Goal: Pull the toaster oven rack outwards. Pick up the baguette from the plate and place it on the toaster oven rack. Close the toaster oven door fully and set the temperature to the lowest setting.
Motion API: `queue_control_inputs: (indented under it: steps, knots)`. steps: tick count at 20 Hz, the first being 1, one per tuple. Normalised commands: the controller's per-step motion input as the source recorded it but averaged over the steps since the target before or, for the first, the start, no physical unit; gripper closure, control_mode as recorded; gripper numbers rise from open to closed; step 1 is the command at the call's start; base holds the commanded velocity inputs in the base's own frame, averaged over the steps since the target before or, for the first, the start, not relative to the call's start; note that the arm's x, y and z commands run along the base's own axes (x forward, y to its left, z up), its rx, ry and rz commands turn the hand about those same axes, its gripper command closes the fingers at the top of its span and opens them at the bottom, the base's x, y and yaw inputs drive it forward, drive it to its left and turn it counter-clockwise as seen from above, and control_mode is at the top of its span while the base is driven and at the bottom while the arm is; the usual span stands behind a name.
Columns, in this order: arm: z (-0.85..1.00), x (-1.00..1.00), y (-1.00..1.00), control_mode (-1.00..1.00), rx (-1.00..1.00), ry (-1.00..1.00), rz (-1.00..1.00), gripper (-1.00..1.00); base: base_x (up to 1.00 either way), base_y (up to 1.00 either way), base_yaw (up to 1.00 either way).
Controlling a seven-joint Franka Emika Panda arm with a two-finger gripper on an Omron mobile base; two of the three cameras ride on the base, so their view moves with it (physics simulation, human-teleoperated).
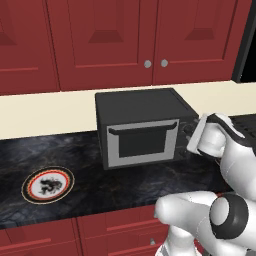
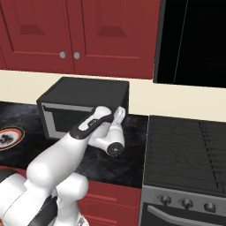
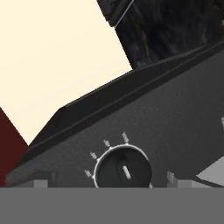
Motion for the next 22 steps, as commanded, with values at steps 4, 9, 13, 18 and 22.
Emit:
queue_control_inputs:
  steps: [4, 9, 13, 18, 22]
  knots:
    - [-0.10, 0.00, -0.09, -1.00, 0.00, 0.00, 0.00, -1.00, 0.00, 0.00, 0.00]
    - [-0.05, 0.00, 0.02, -1.00, 0.00, 0.00, 0.00, -1.00, 0.00, 0.00, 0.00]
    - [0.00, 0.00, 0.22, -1.00, 0.00, 0.00, 0.00, -1.00, 0.00, 0.00, 0.00]
    - [0.00, 0.02, 0.13, -1.00, 0.00, 0.00, 0.00, -1.00, 0.00, 0.00, 0.00]
    - [0.00, 0.18, 0.01, -1.00, 0.00, 0.00, 0.00, -1.00, 0.00, 0.00, 0.00]
